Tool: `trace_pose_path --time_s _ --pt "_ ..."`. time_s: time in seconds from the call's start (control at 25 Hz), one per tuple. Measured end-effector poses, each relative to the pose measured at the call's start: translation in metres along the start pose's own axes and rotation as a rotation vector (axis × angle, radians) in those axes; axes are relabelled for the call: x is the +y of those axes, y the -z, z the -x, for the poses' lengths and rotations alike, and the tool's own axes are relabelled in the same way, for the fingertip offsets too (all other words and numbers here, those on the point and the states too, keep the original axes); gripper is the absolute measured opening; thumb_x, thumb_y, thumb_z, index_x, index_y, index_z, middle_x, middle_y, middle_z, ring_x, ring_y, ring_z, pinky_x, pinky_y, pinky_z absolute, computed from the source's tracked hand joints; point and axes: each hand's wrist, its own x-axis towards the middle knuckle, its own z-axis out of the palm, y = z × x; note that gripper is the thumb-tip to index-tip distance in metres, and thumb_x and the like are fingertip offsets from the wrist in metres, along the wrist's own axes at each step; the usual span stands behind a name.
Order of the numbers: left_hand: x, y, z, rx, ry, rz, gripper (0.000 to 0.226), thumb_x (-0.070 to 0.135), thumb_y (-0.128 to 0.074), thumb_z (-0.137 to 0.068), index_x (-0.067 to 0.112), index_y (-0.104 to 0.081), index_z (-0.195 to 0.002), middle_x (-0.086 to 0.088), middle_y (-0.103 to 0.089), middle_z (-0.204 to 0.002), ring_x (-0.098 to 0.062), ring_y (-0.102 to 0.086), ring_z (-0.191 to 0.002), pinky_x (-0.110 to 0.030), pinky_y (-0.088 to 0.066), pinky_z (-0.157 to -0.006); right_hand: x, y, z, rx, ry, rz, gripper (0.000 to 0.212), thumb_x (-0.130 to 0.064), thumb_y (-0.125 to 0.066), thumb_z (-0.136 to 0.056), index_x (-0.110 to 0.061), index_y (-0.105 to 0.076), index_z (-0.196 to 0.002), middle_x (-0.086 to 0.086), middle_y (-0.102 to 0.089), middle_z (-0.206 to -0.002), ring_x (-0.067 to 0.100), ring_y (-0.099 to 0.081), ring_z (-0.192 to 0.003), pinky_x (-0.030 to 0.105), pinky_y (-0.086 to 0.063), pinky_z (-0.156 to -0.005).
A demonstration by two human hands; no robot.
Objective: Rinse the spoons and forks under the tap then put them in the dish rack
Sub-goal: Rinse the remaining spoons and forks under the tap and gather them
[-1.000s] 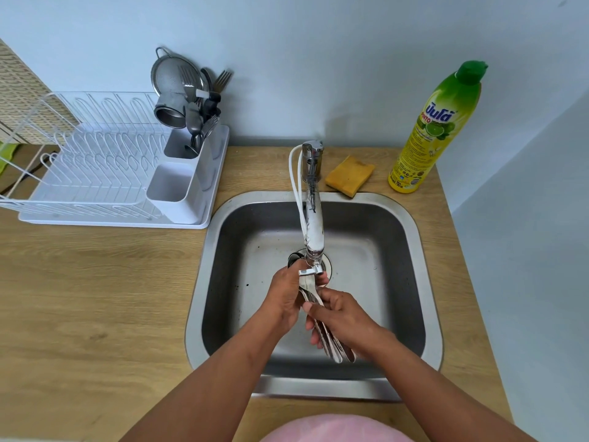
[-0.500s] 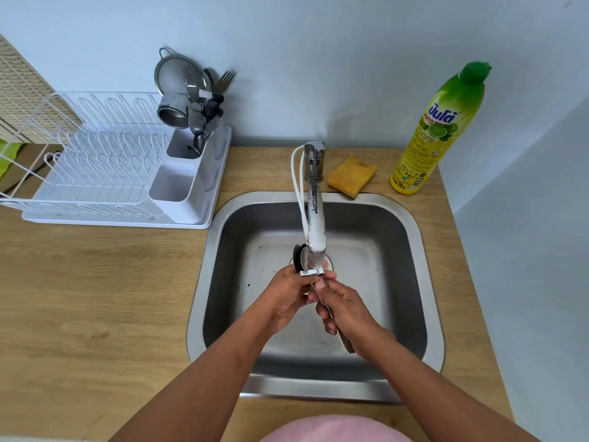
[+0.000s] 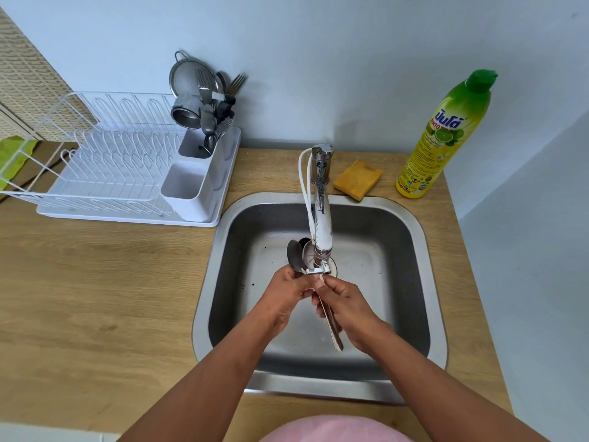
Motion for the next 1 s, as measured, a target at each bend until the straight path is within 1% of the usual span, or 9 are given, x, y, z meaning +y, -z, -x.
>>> trace_pose_path --time_s 0.12,0.24,0.36,0.52,0.6,0.76,0.84,0.92,1.0 --pt "-0.011 0.001 0.006 0.127 0.07 -0.044 0.015 0.023 -0.073 -0.093 0.009 -0.08 -0.093 -0.011 -0.075 -0.08 -0.02 -0.069 -0.07 -0.044 -0.059 -0.088 0.0 0.004 0.005 -0.003 0.064 0.02 0.023 -0.03 -0.058 -0.101 -0.017 -0.077 -0.099 0.0 -0.064 -0.069 0.011 -0.057 -0.063 0.023 -0.05 -0.062" --pt "-0.01 0.001 0.015 0.202 0.033 -0.157 0.025 0.029 -0.07 -0.095 0.006 -0.08 -0.089 -0.013 -0.073 -0.072 -0.022 -0.067 -0.066 -0.042 -0.06 -0.081 -0.004 0.0 0.011 -0.015 0.066 0.099 0.024 -0.026 -0.058 -0.101 -0.02 -0.077 -0.087 0.0 -0.068 -0.07 0.013 -0.062 -0.063 0.024 -0.054 -0.062" --pt "-0.005 0.002 0.021 0.14 0.056 -0.213 0.026 0.029 -0.066 -0.098 0.006 -0.076 -0.089 -0.009 -0.067 -0.065 -0.021 -0.064 -0.061 -0.036 -0.06 -0.072 -0.013 -0.001 0.016 -0.029 0.071 0.146 0.031 -0.028 -0.06 -0.1 -0.027 -0.076 -0.074 0.003 -0.072 -0.071 0.016 -0.068 -0.062 0.019 -0.051 -0.055" --pt "-0.005 -0.004 0.028 0.104 0.232 0.054 0.026 0.028 -0.077 -0.089 0.007 -0.075 -0.105 -0.007 -0.067 -0.075 -0.014 -0.056 -0.057 -0.031 -0.058 -0.063 -0.014 -0.004 0.016 0.008 0.049 0.321 0.038 -0.027 -0.057 -0.1 -0.032 -0.074 -0.066 0.004 -0.077 -0.07 0.008 -0.069 -0.061 0.014 -0.045 -0.048" --pt "-0.007 -0.004 0.029 0.107 0.271 0.152 0.024 0.025 -0.077 -0.089 0.01 -0.075 -0.107 -0.004 -0.072 -0.081 -0.013 -0.062 -0.062 -0.031 -0.058 -0.069 -0.012 -0.009 0.016 0.053 0.042 0.389 0.036 -0.027 -0.058 -0.097 -0.029 -0.073 -0.064 -0.003 -0.075 -0.064 0.001 -0.062 -0.054 0.015 -0.044 -0.051" --pt "-0.004 0.003 0.028 0.128 0.248 0.111 0.032 0.023 -0.076 -0.089 0.0 -0.074 -0.111 -0.021 -0.075 -0.104 -0.031 -0.068 -0.094 -0.046 -0.054 -0.099 -0.01 -0.014 0.026 0.147 0.016 0.286 0.022 -0.032 -0.07 -0.09 -0.02 -0.076 -0.073 -0.014 -0.066 -0.051 -0.003 -0.055 -0.044 0.011 -0.04 -0.044" --pt "0.001 0.008 0.028 0.153 0.234 0.117 0.03 0.021 -0.075 -0.09 -0.003 -0.074 -0.109 -0.024 -0.076 -0.111 -0.036 -0.072 -0.096 -0.05 -0.055 -0.099 -0.014 -0.009 0.036 0.227 0.057 0.334 0.008 -0.027 -0.074 -0.088 -0.022 -0.079 -0.09 -0.016 -0.073 -0.066 -0.004 -0.066 -0.062 0.013 -0.052 -0.057" --pt "0.008 0.017 0.026 0.182 0.227 0.131 0.02 0.018 -0.073 -0.091 0.0 -0.076 -0.099 -0.027 -0.076 -0.111 -0.037 -0.074 -0.093 -0.05 -0.06 -0.092 -0.026 0.002 0.042 0.359 0.112 0.504 0.018 -0.024 -0.071 -0.09 -0.02 -0.078 -0.107 -0.009 -0.078 -0.096 0.005 -0.071 -0.089 0.027 -0.058 -0.083" --pt "0.014 0.026 0.026 0.19 0.205 0.133 0.019 0.017 -0.072 -0.093 -0.001 -0.075 -0.097 -0.027 -0.077 -0.107 -0.036 -0.076 -0.089 -0.048 -0.063 -0.083 -0.049 0.011 0.039 0.427 0.241 0.629 0.026 -0.021 -0.064 -0.096 -0.018 -0.074 -0.119 -0.002 -0.075 -0.116 0.012 -0.068 -0.106 0.03 -0.054 -0.094"
